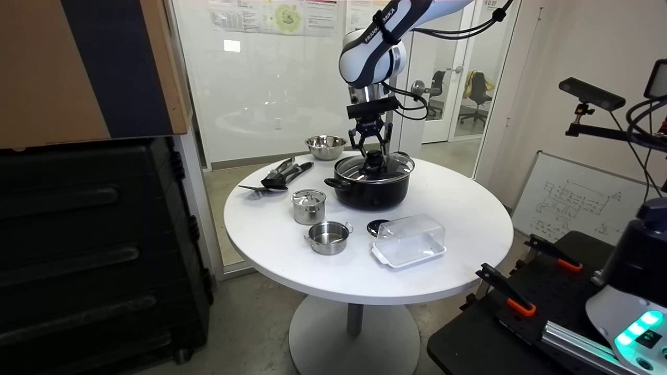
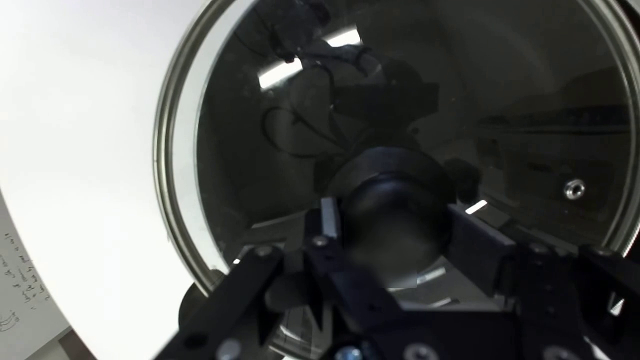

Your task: Put the glass lid on top of the black pot

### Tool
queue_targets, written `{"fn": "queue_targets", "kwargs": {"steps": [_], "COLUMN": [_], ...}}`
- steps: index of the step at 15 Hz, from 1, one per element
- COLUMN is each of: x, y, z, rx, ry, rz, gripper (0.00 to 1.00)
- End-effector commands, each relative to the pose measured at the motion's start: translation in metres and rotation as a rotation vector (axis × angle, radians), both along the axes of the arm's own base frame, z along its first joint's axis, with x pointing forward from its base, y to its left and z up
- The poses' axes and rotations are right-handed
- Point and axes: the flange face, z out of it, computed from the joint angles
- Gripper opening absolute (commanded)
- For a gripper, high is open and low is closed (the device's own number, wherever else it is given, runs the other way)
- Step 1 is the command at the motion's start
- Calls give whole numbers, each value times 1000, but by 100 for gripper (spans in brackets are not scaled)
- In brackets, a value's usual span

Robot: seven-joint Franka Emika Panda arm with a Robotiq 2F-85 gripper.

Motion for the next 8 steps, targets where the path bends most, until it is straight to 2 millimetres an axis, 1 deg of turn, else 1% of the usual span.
{"fn": "queue_targets", "kwargs": {"steps": [1, 8], "x": [4, 8], "y": [7, 15], "z": [0, 2], "rx": [-9, 8], "ry": [-45, -136], "rz": [1, 31], "gripper": [27, 27]}}
